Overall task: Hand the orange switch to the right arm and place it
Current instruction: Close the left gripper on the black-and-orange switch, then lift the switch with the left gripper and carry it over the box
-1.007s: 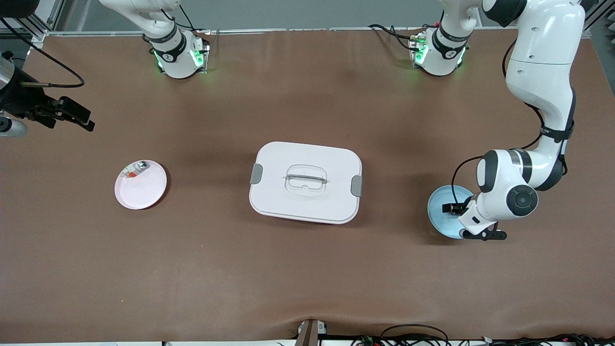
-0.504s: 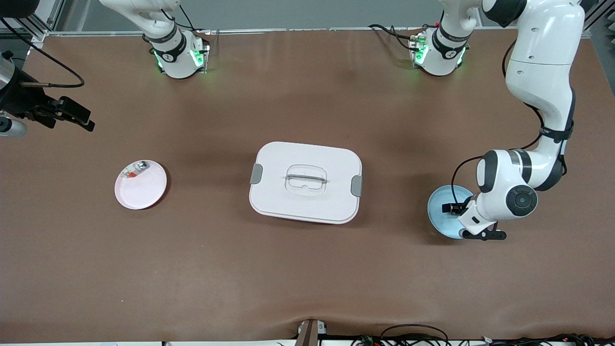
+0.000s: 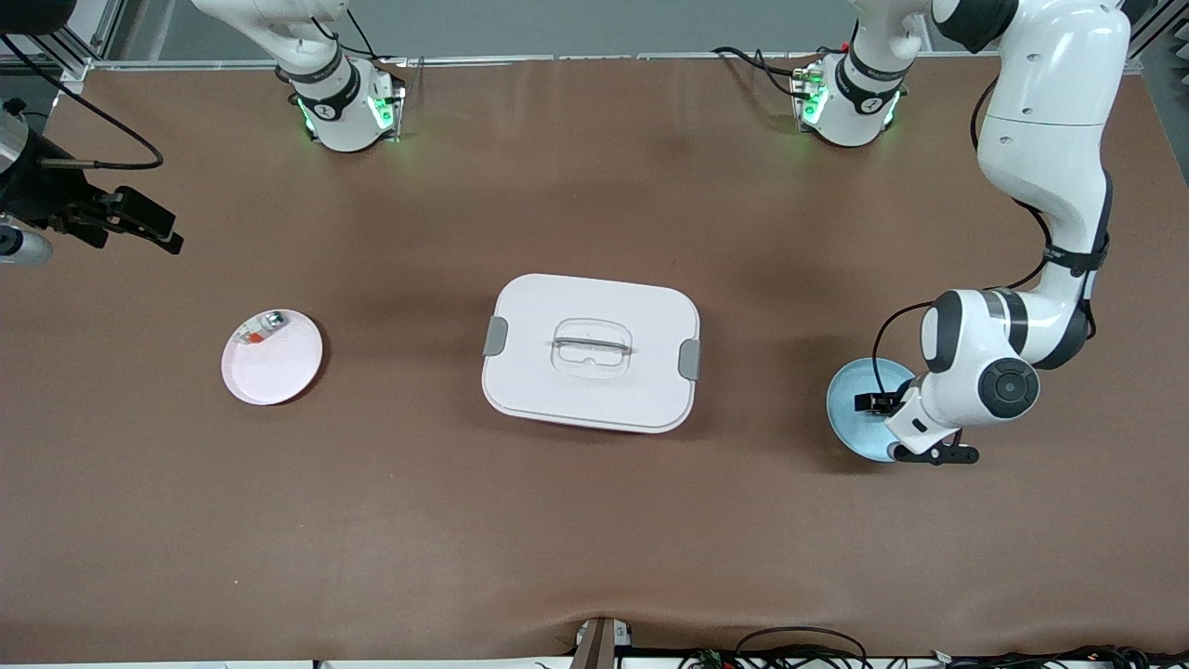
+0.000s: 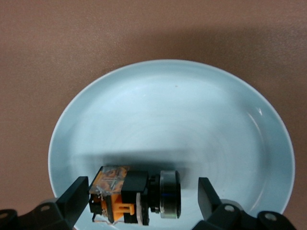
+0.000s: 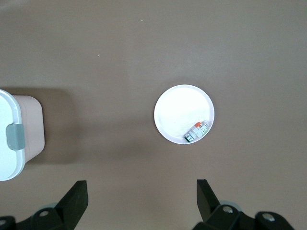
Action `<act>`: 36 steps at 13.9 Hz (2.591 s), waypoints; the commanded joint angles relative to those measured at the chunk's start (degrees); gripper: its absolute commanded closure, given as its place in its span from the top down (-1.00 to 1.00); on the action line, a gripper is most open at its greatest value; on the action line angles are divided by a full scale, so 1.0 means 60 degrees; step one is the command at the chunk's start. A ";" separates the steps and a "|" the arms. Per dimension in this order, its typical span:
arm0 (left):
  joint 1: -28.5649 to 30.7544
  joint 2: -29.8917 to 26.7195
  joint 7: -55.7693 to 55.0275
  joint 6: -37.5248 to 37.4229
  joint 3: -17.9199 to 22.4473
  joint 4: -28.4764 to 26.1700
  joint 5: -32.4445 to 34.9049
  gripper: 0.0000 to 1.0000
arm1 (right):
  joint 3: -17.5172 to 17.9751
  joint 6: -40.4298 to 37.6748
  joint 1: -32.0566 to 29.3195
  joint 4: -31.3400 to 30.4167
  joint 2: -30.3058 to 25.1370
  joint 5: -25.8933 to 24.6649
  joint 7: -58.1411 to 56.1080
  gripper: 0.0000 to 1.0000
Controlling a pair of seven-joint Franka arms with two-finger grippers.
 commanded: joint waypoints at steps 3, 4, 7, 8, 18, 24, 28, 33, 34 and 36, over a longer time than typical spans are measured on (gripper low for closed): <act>0.0001 0.0065 0.0111 0.0128 0.0038 0.0006 0.0167 1.00 | 0.0138 0.0000 -0.0230 -0.0203 -0.0237 0.0176 -0.0043 1.00; 0.0001 0.0065 0.0111 0.0128 0.0038 0.0007 0.0167 1.00 | 0.0138 0.0000 -0.0230 -0.0203 -0.0237 0.0176 -0.0043 1.00; -0.0013 0.0080 0.0111 0.0128 0.0038 0.0007 0.0153 1.00 | 0.0138 0.0000 -0.0245 -0.0203 -0.0237 0.0176 -0.0043 1.00; 0.0044 0.0138 0.0154 0.0128 0.0023 0.0036 0.0167 1.00 | 0.0124 0.0000 -0.0245 -0.0203 -0.0237 0.0190 -0.0043 1.00; 0.0016 0.0095 0.0170 0.0099 0.0038 0.0036 0.0167 -0.71 | 0.0123 -0.0015 -0.0245 -0.0203 -0.0222 0.0191 -0.0043 1.00; 0.0030 -0.0651 0.0140 -0.0689 0.0038 0.0226 0.0095 -0.66 | 0.0123 -0.0321 -0.0274 0.0046 -0.0120 0.0234 -0.0160 1.00; 0.0001 -0.1047 0.0038 -0.2226 -0.0006 0.0898 -0.0023 -0.64 | 0.0123 -0.0644 -0.0274 0.0455 0.0071 0.0220 -0.0101 1.00; -0.0087 -0.1794 -0.0108 -0.4086 -0.0021 0.1762 -0.0518 -0.64 | 0.0123 -0.0733 -0.0406 0.0529 0.0144 0.0249 -0.0116 1.00; -0.0101 -0.1911 -0.0254 -0.4511 -0.0021 0.1953 -0.0811 -0.64 | 0.0123 -0.0733 -0.0421 0.0529 0.0217 0.0249 -0.0145 1.00; -0.0174 -0.2233 -0.0736 -0.5157 -0.0064 0.2319 -0.0975 -0.64 | 0.0123 -0.0718 -0.0435 0.0559 0.0232 0.0249 -0.0175 1.00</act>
